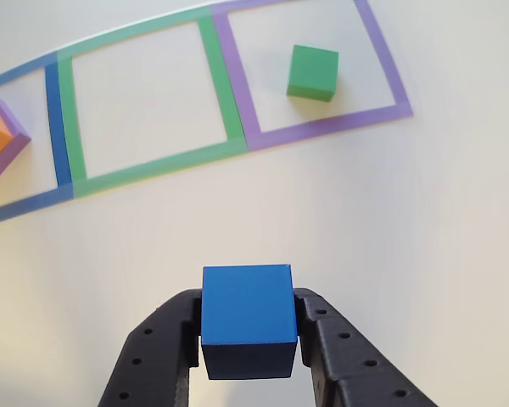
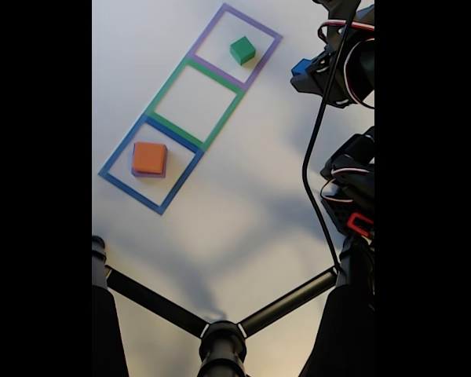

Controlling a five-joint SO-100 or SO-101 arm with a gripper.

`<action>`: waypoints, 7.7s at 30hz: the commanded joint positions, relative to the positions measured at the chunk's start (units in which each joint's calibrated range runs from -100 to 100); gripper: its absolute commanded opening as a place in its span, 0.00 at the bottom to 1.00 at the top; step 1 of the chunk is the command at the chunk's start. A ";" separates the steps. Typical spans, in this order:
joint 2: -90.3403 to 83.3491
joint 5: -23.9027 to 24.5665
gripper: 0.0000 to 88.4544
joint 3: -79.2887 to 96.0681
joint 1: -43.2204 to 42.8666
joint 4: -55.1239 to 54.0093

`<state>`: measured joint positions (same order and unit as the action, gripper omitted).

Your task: Tower of hanoi

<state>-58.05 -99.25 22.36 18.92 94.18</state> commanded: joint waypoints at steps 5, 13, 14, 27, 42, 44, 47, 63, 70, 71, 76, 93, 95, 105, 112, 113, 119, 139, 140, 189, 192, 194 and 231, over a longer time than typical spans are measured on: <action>-2.69 -0.75 0.04 21.31 -0.58 -23.72; 0.04 -0.75 0.04 38.93 -3.86 -51.32; 1.08 -0.75 0.04 40.75 -4.32 -55.13; 26.48 -0.75 0.04 59.02 -8.74 -112.51; 59.65 -0.75 0.04 57.29 -12.48 -145.86; 63.02 -0.75 0.04 55.65 -12.48 -147.40; 67.91 -0.75 0.05 52.20 -12.48 -149.01; 74.96 -0.75 0.22 49.02 -14.08 -150.96; 71.19 -0.75 0.36 48.93 -14.54 -150.15; 69.51 -0.75 0.37 48.93 -14.54 -148.93; 57.57 -0.75 0.39 48.48 -14.38 -138.98; 4.76 -0.75 0.00 31.21 -0.43 -53.43; 2.20 -0.75 0.00 26.58 3.38 -43.47; 1.24 -0.75 0.00 3.59 20.92 -11.99; 3.16 -0.75 0.01 -6.14 22.21 -2.52; 3.24 -0.75 0.03 -6.32 22.44 -2.43; 3.08 -0.75 0.37 -0.96 24.96 -9.40; 3.16 -0.75 0.44 60.92 26.64 -87.50; 4.36 -0.75 0.44 62.56 25.80 -91.22; 77.52 -0.75 0.50 43.66 14.97 -152.74; 77.84 -0.75 0.49 43.66 14.44 -152.74; 77.92 -0.75 0.49 43.75 13.98 -152.74; 79.04 -0.75 0.16 43.57 11.08 -152.25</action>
<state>21.73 -100.00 67.15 31.20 -57.18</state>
